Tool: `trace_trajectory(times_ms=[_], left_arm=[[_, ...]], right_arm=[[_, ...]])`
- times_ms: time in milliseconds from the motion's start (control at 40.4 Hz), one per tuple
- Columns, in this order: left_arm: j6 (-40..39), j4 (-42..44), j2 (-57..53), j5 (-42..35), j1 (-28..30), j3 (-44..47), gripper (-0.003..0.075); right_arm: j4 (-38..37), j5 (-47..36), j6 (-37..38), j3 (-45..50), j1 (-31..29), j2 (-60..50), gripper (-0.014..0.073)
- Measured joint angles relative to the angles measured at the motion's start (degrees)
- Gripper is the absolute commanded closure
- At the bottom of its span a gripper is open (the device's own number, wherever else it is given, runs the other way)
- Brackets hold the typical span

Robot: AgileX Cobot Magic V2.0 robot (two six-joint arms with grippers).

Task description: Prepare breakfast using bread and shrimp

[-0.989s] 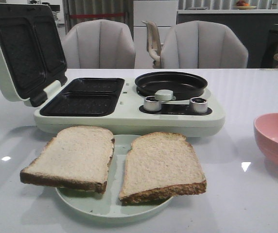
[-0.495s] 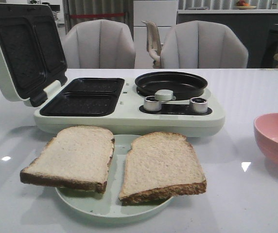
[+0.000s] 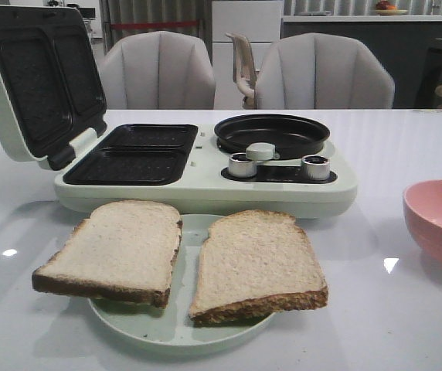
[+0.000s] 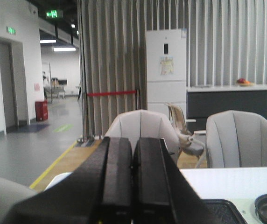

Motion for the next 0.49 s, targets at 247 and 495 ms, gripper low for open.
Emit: trace_trajectory(times_ms=[247,495], left_arm=[[0.0,0.2,10.8,17.0,0.0,-10.8,0.0620],[0.0,-1.0,16.0,23.3,0.0,-7.6,0.0620]], right_arm=[[0.0,11.0,0.0,-8.1,0.0,11.2,0.0548],[0.0,18.2,0.0,-8.0,0.0,19.7,0.0548]])
